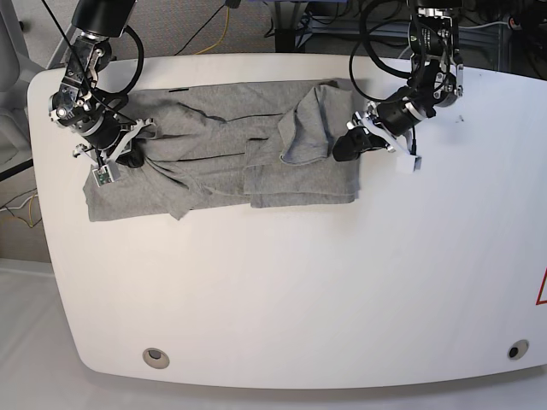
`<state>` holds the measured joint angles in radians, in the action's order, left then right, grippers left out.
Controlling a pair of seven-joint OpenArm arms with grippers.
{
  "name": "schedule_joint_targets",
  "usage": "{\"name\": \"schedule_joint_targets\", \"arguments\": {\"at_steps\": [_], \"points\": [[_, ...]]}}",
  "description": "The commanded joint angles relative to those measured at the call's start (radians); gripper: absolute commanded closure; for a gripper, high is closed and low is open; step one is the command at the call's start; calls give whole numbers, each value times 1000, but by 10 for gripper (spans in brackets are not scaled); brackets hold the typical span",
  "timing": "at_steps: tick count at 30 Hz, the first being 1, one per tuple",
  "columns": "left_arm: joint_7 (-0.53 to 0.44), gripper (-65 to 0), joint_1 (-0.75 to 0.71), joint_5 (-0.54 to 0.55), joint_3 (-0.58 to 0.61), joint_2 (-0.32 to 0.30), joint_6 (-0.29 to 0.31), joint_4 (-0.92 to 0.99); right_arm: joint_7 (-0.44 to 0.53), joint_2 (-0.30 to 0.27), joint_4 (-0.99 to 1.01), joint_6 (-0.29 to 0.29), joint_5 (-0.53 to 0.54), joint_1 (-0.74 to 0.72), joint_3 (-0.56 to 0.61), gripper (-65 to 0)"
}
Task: Fold the T-shirt properly
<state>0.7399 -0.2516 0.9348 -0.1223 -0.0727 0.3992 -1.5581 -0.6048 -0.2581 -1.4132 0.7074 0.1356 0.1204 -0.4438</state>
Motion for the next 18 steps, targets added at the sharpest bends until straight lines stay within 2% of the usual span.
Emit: {"name": "schedule_joint_targets", "arguments": {"at_steps": [1,11,18], "points": [[-13,-19,2,16,9,1,7,-15,-217,0,25,-9,-152,42,4,0],[-13,-19,2,16,42,4,7,37,-217,1,25,-9,-152,42,4,0],[-13,-19,2,16,45,29,7,115,-217,1,25,-9,-152,42,4,0]]}}
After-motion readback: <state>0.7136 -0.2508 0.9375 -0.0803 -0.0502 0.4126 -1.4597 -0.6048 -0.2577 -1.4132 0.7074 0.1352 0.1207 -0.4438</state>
